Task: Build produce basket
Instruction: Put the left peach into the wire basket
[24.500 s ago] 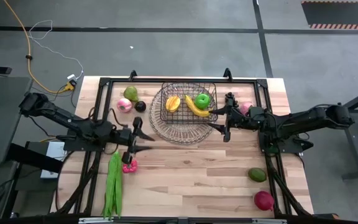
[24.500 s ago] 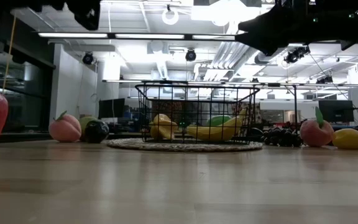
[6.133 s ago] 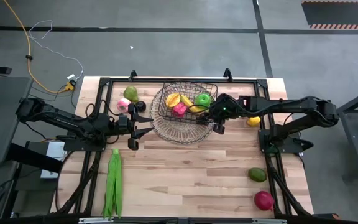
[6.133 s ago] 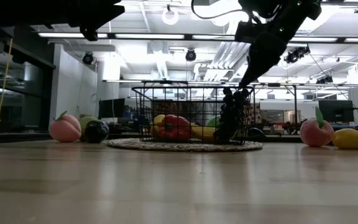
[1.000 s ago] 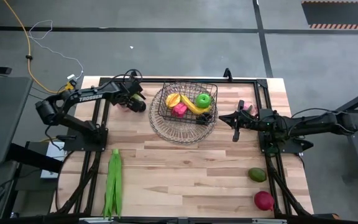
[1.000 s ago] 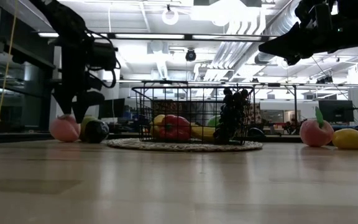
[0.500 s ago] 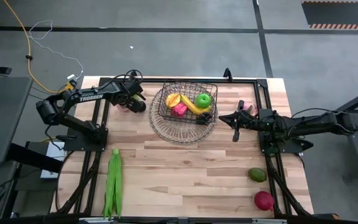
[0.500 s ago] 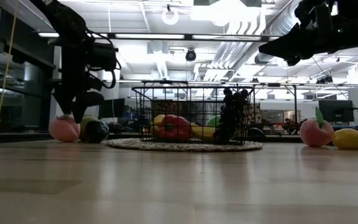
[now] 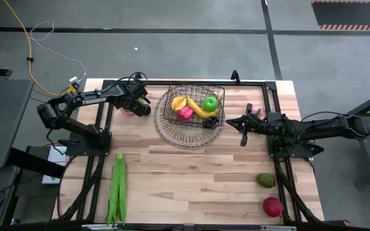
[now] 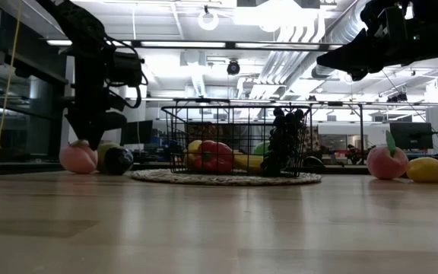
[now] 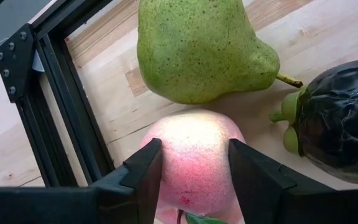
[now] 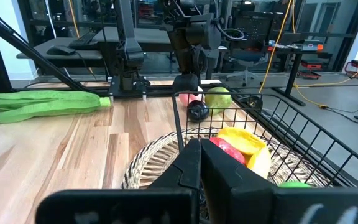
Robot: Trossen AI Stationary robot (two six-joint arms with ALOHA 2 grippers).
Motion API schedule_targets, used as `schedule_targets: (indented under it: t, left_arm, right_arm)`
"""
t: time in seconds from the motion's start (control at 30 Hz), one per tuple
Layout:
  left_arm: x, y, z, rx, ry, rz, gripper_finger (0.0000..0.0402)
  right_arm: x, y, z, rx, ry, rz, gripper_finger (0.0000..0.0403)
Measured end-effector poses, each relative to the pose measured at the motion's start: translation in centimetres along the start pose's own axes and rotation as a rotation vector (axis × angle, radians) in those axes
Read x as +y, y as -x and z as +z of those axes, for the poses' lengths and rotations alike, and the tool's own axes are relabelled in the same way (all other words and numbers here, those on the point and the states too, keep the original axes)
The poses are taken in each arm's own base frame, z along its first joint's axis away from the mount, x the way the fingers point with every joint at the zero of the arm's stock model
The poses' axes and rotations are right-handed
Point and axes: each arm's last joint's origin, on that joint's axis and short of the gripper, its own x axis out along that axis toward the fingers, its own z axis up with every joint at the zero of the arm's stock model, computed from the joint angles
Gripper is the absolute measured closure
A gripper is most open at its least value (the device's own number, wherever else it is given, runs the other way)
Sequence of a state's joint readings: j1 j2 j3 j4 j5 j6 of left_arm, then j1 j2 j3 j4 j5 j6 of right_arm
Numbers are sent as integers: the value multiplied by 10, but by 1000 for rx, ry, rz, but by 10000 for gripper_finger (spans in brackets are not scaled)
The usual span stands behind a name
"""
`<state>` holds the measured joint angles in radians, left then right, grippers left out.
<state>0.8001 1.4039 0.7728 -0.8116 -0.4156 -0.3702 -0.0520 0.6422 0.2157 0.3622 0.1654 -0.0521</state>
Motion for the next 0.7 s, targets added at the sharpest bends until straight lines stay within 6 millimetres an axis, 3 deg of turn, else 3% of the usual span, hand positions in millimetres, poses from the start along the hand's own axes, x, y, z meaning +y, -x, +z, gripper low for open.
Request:
schedule_targets:
  t: [0.17, 0.5, 0.7]
  left_arm:
    - [5, 10, -4, -24, -1, -41, 244]
    - [27, 53, -14, -220, 87, -167, 244]
    - [43, 84, -20, -435, 168, -316, 244]
  right_arm:
    - [0, 0, 0, 0, 0, 0, 403]
    - [0, 0, -1, 7, 1, 0, 403]
    - [0, 0, -1, 7, 1, 0, 403]
